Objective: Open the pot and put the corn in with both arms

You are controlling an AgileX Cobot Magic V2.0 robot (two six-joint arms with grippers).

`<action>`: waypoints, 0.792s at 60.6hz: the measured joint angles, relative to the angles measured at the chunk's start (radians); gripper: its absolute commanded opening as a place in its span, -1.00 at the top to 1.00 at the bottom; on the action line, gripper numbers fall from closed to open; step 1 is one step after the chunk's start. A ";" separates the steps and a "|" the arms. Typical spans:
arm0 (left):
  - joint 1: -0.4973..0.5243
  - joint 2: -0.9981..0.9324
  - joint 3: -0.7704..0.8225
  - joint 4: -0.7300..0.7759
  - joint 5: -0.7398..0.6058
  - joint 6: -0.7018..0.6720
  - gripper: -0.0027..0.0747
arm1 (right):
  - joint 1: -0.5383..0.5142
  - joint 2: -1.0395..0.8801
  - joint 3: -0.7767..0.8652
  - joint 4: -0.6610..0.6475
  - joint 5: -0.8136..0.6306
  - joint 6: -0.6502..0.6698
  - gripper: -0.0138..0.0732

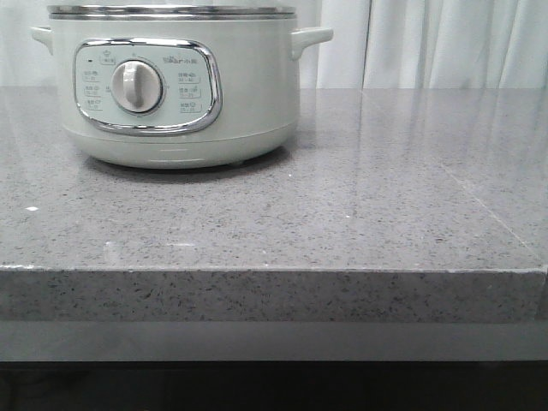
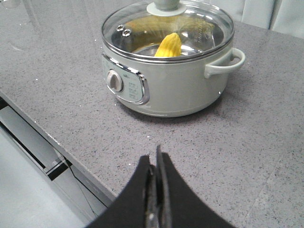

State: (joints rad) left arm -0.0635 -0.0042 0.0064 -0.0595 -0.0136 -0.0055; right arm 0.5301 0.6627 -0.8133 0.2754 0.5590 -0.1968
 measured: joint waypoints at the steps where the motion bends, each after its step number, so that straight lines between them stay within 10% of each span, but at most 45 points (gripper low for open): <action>1: 0.000 0.000 0.000 0.000 0.000 0.000 0.98 | 0.000 0.000 0.000 0.000 0.000 0.000 0.84; 20: 0.000 0.000 0.000 0.000 0.000 0.000 0.98 | -0.121 -0.084 0.071 -0.031 -0.071 0.000 0.84; 48: 0.000 0.000 0.000 0.000 0.000 -0.002 0.98 | -0.449 -0.526 0.615 -0.042 -0.400 0.000 0.84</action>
State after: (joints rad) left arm -0.0635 -0.0042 0.0064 -0.0595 -0.0136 -0.0070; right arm 0.0815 0.1365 -0.1981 0.2334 0.1594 -0.1968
